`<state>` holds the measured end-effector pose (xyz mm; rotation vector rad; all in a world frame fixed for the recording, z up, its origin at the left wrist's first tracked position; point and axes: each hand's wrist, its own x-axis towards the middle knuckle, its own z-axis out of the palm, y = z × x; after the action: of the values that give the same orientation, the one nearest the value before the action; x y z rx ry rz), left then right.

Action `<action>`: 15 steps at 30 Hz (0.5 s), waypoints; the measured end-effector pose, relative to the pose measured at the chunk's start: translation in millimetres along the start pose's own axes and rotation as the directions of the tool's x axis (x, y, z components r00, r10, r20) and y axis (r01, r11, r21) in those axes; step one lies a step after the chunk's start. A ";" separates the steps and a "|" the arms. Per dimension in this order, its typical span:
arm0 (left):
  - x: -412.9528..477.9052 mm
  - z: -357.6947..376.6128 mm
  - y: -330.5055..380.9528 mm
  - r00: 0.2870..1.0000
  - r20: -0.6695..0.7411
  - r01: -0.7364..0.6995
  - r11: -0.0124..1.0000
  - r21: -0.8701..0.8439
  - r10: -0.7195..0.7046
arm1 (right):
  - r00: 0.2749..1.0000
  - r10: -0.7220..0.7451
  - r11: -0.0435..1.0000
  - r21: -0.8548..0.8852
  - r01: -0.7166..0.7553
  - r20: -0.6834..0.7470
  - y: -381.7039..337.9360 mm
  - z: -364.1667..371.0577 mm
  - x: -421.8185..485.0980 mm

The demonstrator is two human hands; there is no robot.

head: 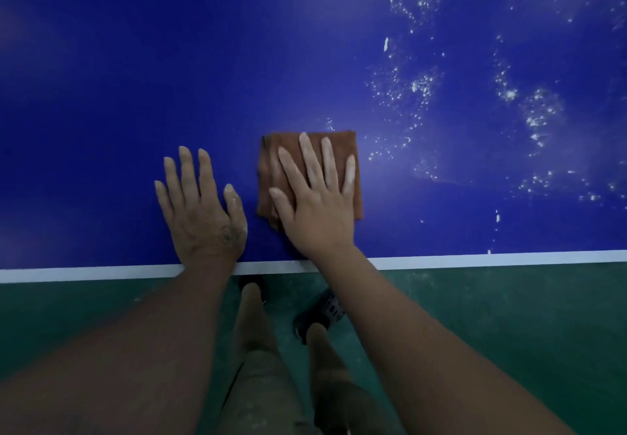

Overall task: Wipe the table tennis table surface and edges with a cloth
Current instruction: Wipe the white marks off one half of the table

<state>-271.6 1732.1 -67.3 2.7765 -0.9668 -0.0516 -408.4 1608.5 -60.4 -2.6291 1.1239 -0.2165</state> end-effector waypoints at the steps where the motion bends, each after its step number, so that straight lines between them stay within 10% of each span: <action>1: 0.5 0.6 -0.1 1.000 -0.002 0.001 1.000 -0.001 -0.001 | 1.000 0.009 1.000 0.005 -0.009 -0.017 -1.6 2.2 13.5; 7: 0.8 2.5 -2.5 1.000 -0.025 -0.002 1.000 -0.010 0.002 | 0.998 -0.023 0.997 -0.081 0.018 -0.057 63.6 -10.1 28.9; 15: 0.5 -0.5 -1.2 0.999 -0.034 0.003 1.000 -0.024 -0.004 | 0.907 0.421 0.900 -0.112 -0.420 -0.024 155.9 -53.9 -3.1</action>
<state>-270.4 1732.8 -66.9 2.7484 -0.9472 -0.0168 -530.4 1497.4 -57.0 -2.3962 1.7127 -0.0614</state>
